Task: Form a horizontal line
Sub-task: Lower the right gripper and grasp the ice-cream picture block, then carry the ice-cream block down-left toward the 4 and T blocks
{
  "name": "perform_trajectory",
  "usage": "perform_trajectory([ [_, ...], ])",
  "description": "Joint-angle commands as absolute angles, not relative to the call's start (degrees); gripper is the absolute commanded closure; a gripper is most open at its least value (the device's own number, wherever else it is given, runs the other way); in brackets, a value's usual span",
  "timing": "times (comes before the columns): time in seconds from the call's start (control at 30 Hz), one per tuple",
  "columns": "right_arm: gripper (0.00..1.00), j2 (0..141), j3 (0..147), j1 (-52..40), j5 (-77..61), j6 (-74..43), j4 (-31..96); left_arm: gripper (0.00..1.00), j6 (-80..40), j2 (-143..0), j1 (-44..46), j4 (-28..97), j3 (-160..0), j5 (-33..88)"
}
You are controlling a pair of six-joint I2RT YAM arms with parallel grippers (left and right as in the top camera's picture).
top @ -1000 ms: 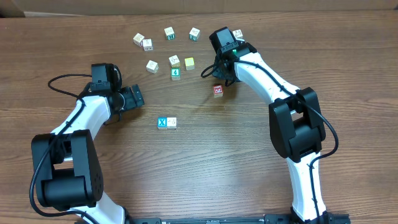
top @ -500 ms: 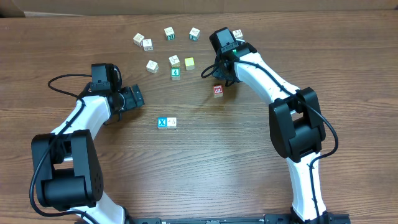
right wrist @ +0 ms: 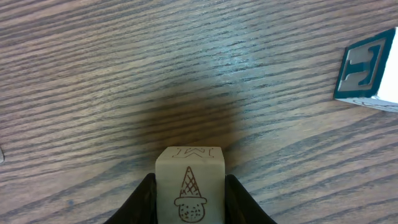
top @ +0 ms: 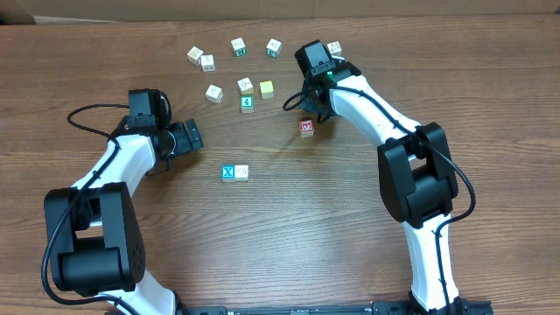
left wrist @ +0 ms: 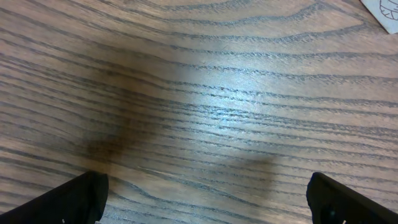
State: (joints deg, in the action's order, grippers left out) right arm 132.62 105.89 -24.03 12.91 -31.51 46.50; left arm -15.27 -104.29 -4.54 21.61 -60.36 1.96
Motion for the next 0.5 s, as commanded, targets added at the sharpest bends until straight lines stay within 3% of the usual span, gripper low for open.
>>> perform_trajectory([
  [0.0, 0.82, 132.75, 106.37, -23.88, 13.26, -31.03, 47.09, 0.0, -15.86, -105.01, -4.49, 21.63, -60.14, 2.39],
  [0.17, 0.92, 130.85, 109.8, -23.88, 13.26, -29.52, 50.09, 0.01, -15.84, -105.01, -4.49, 21.63, -60.12, 2.42],
  [0.47, 0.93, 122.37, 111.53, -24.14, 10.04, -27.83, 56.51, 0.01, -15.86, -105.01, -4.49, 21.63, -60.12, 2.39],
])
